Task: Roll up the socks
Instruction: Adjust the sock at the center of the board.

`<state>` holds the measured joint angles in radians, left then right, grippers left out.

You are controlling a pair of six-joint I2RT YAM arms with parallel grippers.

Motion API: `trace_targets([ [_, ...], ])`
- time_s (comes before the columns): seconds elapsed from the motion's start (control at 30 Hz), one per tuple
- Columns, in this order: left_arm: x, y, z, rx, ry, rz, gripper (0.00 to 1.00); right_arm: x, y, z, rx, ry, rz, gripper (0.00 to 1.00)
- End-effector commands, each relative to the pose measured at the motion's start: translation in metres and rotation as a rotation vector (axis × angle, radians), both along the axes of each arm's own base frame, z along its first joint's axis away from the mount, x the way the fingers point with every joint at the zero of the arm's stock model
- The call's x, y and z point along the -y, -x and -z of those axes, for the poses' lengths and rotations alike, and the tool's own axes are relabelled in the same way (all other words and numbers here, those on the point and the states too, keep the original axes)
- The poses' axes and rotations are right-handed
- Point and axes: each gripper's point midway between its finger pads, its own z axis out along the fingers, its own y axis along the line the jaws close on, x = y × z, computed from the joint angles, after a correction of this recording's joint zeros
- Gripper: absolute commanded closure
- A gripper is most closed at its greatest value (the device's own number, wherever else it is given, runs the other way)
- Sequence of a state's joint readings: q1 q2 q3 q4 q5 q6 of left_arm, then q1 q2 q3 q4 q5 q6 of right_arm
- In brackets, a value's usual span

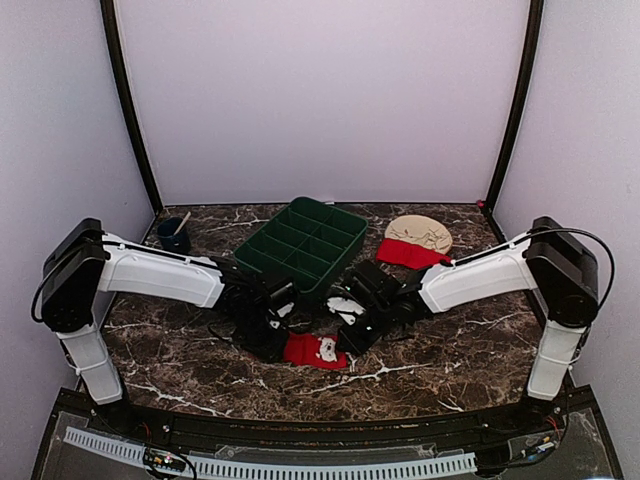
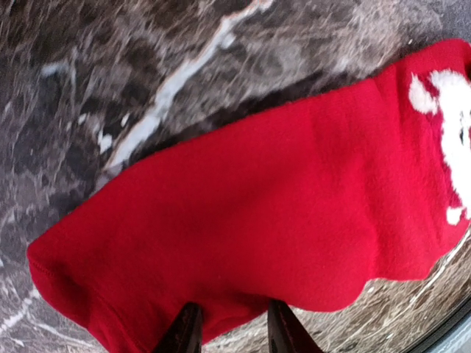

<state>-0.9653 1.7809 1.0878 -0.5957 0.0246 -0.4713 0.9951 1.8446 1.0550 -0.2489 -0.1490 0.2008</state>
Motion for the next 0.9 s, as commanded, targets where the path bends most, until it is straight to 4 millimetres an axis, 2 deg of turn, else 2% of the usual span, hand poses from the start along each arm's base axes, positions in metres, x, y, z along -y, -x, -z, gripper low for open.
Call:
trace_targets([
  [0.0,0.01,-0.009,-0.002,0.025,-0.011,0.057,0.67,0.03,0.017,0.014,-0.053,0.082,0.058,0.87],
  [0.47,0.053,-0.035,-0.014,0.079,0.045,0.178,0.67,0.071,0.037,0.0,-0.098,0.079,0.211,0.87],
  [0.53,0.061,-0.037,-0.016,0.084,0.068,0.204,0.67,0.075,0.041,0.003,-0.112,0.086,0.231,0.86],
  [0.6,0.069,-0.038,-0.016,0.087,0.086,0.237,0.66,0.077,0.044,-0.005,-0.106,0.067,0.241,0.86],
  [0.87,0.103,-0.034,-0.011,0.095,0.09,0.399,0.66,0.081,0.057,-0.009,-0.122,0.064,0.268,0.86],
])
